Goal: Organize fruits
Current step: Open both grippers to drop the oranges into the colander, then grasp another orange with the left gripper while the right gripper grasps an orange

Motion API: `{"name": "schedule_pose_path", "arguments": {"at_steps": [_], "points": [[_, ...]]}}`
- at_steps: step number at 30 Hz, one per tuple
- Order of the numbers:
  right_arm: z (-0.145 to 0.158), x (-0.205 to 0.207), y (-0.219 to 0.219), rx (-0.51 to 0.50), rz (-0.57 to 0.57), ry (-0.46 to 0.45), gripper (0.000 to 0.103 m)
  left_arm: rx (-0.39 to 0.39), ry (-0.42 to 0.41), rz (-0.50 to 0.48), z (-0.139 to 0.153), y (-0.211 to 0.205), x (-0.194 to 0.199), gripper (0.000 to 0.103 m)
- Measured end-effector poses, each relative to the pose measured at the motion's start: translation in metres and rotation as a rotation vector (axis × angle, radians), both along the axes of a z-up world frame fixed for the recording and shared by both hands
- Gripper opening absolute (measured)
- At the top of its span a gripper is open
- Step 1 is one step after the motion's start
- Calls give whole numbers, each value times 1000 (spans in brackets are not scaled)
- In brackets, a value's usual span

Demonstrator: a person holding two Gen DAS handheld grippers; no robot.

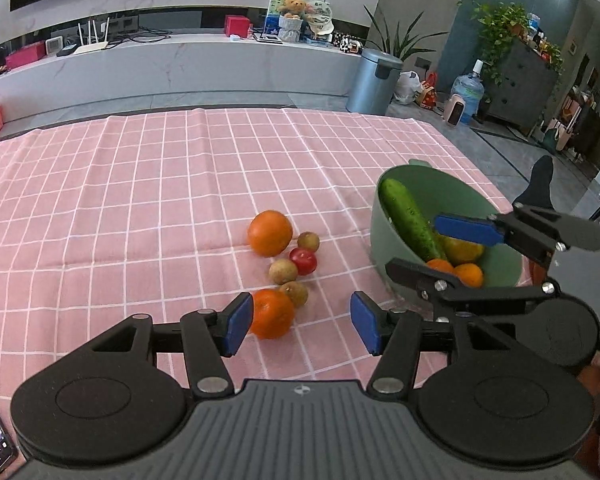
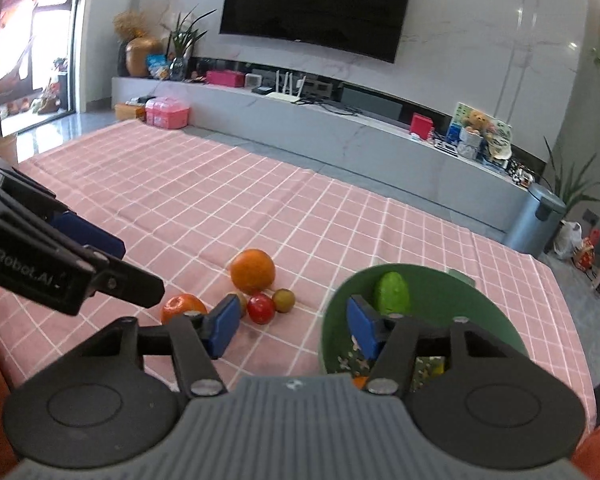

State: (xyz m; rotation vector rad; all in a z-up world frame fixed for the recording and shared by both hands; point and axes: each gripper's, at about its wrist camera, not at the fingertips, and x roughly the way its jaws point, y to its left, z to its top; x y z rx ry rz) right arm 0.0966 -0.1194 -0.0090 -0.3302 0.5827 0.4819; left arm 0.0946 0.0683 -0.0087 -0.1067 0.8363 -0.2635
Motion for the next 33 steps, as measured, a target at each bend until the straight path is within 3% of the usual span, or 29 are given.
{"name": "schedule_pose_path", "arguments": {"at_steps": [11, 21, 25, 28, 33], "points": [[-7, 19, 8, -61, 79, -11, 47, 23, 44, -18, -34, 3, 6, 70], [-17, 34, 21, -76, 123, 3, 47, -22, 110, 11, -65, 6, 33, 70], [-23, 40, 27, -82, 138, 15, 47, -32, 121, 26, -71, 7, 40, 62], [-26, 45, 32, -84, 147, 20, 47, -53, 119, 41, -73, 11, 41, 51], [-29, 54, 43, -84, 159, 30, 47, -80, 114, 82, -71, 21, 39, 48]]}}
